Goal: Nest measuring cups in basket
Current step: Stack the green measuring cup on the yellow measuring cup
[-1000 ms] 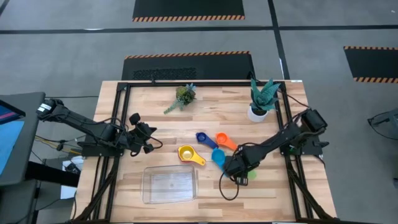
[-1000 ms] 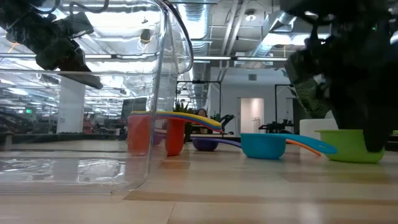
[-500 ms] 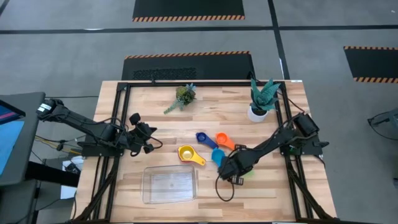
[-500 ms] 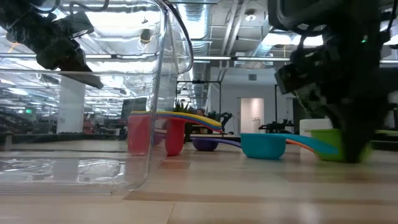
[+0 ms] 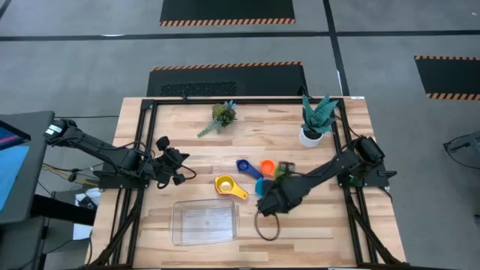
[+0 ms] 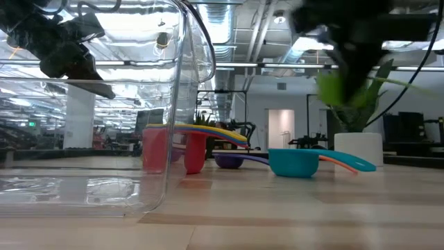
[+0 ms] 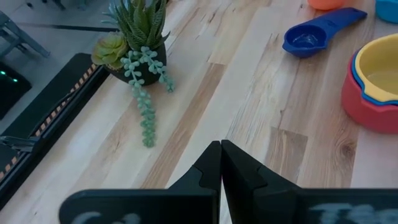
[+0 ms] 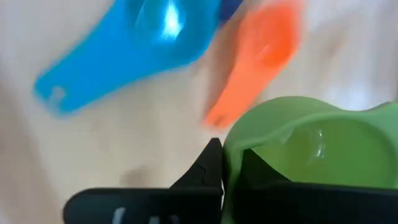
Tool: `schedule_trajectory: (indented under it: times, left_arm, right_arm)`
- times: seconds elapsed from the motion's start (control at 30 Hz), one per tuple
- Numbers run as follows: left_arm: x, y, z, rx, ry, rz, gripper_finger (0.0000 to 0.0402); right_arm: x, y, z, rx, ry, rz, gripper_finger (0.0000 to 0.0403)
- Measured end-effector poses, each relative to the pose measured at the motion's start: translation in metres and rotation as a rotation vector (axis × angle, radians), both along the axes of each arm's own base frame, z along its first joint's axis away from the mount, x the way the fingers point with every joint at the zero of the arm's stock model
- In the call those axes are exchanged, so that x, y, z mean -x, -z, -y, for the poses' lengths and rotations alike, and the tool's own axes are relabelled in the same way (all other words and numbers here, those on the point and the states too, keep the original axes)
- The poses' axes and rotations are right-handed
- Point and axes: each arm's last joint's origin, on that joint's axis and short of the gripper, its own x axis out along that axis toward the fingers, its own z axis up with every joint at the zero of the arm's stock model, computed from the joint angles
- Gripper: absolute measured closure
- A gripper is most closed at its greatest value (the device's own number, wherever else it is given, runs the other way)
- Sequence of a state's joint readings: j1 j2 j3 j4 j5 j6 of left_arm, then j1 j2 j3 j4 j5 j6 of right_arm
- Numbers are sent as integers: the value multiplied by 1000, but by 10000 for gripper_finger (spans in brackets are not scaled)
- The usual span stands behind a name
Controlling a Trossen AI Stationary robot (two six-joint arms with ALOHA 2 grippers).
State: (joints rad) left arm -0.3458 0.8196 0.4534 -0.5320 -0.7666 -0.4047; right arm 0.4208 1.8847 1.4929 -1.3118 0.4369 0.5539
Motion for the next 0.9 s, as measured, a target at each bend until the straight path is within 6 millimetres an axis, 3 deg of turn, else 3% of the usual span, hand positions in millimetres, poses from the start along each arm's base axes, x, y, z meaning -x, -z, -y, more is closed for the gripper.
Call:
schedule_trajectory:
  times: [0.17, 0.47, 0.63, 0.9]
  left_arm:
    - [0, 0, 0, 0, 0, 0, 401]
    - [0, 0, 0, 0, 0, 0, 401]
    - [0, 0, 0, 7, -5, 9, 401]
    - [-1, 0, 0, 10, -6, 13, 402]
  right_arm:
    - [-32, -18, 18, 123, -120, 196, 388]
    - [-94, -33, 58, -50, -356, 548, 389]
    - [-101, -37, 68, -103, -439, 592, 389]
    - [-99, -28, 54, -216, -498, 614, 389]
